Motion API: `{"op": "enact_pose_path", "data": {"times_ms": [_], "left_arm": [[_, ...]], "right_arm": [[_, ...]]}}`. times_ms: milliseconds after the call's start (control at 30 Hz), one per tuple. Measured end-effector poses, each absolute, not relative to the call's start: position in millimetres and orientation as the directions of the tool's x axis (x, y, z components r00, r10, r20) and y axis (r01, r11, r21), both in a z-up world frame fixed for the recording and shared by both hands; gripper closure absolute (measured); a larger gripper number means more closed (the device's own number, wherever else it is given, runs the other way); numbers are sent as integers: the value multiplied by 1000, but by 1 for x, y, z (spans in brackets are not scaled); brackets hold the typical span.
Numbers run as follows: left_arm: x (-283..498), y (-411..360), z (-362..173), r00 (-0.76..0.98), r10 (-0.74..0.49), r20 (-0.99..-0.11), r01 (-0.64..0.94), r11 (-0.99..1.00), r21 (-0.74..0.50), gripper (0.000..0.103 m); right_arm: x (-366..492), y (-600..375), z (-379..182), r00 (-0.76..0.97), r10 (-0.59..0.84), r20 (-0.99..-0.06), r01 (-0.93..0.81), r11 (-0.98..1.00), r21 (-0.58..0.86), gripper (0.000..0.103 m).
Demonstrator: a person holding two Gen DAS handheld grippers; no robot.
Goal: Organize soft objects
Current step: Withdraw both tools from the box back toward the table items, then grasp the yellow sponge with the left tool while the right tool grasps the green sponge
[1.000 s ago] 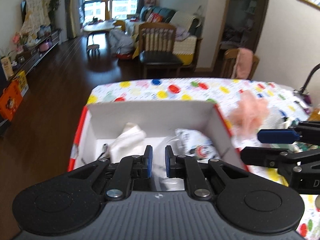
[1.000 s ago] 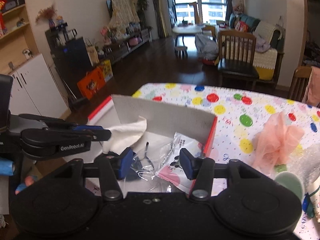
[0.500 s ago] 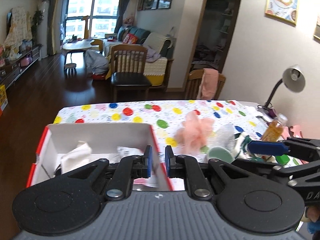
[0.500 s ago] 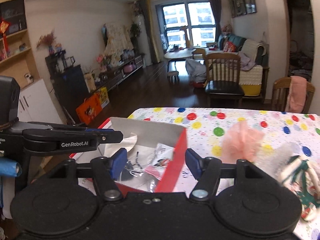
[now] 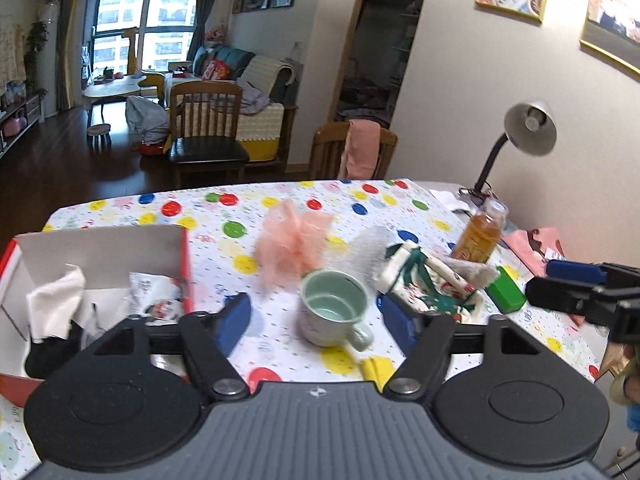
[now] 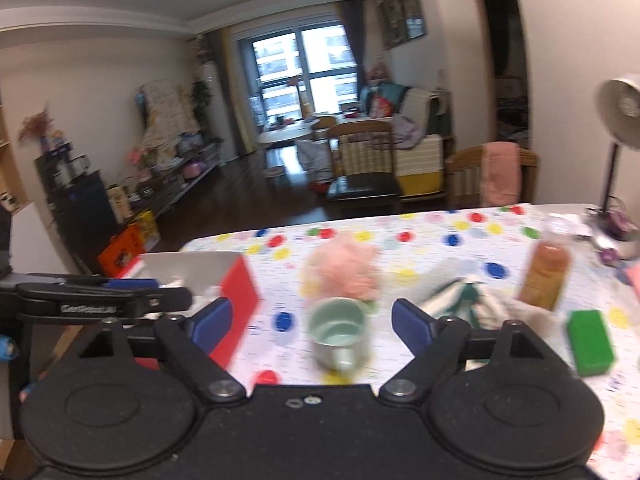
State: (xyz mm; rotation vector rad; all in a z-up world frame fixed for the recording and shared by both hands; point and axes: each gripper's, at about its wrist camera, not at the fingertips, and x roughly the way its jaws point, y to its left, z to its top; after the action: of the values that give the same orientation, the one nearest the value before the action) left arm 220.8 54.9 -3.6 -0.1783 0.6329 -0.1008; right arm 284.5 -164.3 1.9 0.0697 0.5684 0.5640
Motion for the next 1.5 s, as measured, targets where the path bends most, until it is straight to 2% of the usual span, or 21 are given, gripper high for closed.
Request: {"op": "enact_pose_path", "data": {"times_ms": [233, 433, 500, 567, 700, 900, 1067, 1267, 1500], "left_arm": [[228, 10, -17, 795, -152, -587, 53, 982, -183, 18], [241, -20, -33, 791, -164, -590, 52, 978, -202, 11], [246, -30, -39, 787, -163, -595, 47, 978, -206, 4], [252, -39, -45, 783, -169, -599, 46, 976, -215, 1], [262, -58, -60, 780, -157, -606, 42, 979, -199, 1], [280, -81, -96, 709, -169, -685, 49, 980, -191, 1], [290, -97, -132, 650, -66, -757, -18, 995, -102, 1], [294, -112, -160, 649, 12, -760, -35, 999, -15, 1], [303, -115, -180, 625, 27, -780, -65, 998, -18, 1]], "right_arm": [[303, -237, -29, 739, 424, -524, -367, 905, 214, 9], [326, -288, -53, 784, 310, -538, -273, 950, 149, 4], [336, -303, -61, 789, 296, -539, -256, 955, 151, 3], [345, -318, -69, 791, 276, -546, -238, 961, 142, 2], [363, -340, -87, 786, 237, -571, -204, 971, 122, 2], [391, -365, -115, 769, 216, -602, -186, 976, 112, 2], [416, -374, -138, 755, 190, -627, -165, 981, 98, 2], [449, -382, -165, 725, 180, -665, -174, 982, 77, 2], [466, -386, -181, 699, 179, -692, -178, 981, 73, 4]]}}
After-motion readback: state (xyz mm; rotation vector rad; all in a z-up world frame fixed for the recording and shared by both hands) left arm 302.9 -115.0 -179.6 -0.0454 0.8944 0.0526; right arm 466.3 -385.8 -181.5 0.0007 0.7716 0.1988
